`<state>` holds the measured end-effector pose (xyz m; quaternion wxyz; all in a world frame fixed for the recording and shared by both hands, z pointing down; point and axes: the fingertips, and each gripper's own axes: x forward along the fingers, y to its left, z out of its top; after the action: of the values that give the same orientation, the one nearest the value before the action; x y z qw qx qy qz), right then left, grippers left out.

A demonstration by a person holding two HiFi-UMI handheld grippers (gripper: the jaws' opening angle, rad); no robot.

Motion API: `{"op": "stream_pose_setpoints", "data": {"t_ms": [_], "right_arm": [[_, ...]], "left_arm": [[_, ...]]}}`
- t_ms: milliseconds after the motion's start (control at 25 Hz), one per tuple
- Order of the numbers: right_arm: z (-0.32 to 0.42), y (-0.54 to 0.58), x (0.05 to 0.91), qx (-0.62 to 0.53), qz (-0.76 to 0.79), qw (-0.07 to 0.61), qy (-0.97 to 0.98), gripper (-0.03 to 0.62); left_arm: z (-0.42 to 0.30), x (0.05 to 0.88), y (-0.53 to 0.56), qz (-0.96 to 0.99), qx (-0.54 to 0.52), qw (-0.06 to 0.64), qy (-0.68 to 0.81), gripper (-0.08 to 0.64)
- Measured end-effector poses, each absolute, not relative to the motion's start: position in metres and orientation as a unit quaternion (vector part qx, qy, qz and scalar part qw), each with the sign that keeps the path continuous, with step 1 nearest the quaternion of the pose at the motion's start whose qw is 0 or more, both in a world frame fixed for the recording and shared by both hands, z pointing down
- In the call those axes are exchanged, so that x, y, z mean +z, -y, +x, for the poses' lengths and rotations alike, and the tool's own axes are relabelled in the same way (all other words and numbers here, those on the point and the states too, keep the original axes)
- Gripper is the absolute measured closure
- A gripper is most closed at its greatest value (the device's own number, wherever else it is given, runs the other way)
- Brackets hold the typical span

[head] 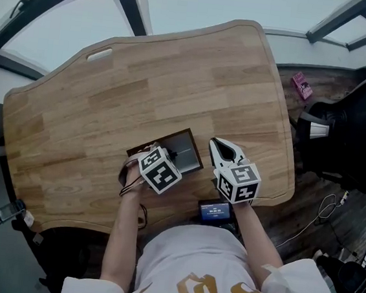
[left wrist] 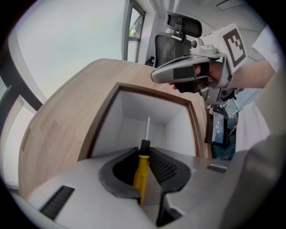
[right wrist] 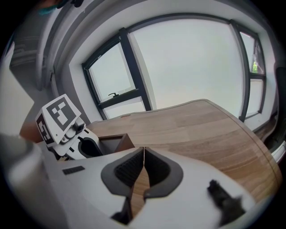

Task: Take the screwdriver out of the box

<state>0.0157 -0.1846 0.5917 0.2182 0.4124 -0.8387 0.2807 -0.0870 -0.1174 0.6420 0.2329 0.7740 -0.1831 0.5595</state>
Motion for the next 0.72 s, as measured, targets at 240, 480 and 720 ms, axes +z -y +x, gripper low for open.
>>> {"op": "stream_pose_setpoints", "data": {"t_ms": [240,480,720], "right_arm": [[0.017,0.179,0.581,0.273,0.416,0.211,0.841,0.56],[0.018,0.172,0.572,0.265,0.421,0.206,0.843,0.56],[0.013,0.171,0.559,0.246,0.421,0.202,0.849,0.56]], "left_arm": [[-0.092,0.627,0.122,0.781,0.535,0.242,0.214,0.48],[-0.095,0.618,0.119,0.787,0.52,0.243,0.229,0.48],[-0.095,0.609,0.119,0.795,0.493,0.247,0.253,0.48]]}}
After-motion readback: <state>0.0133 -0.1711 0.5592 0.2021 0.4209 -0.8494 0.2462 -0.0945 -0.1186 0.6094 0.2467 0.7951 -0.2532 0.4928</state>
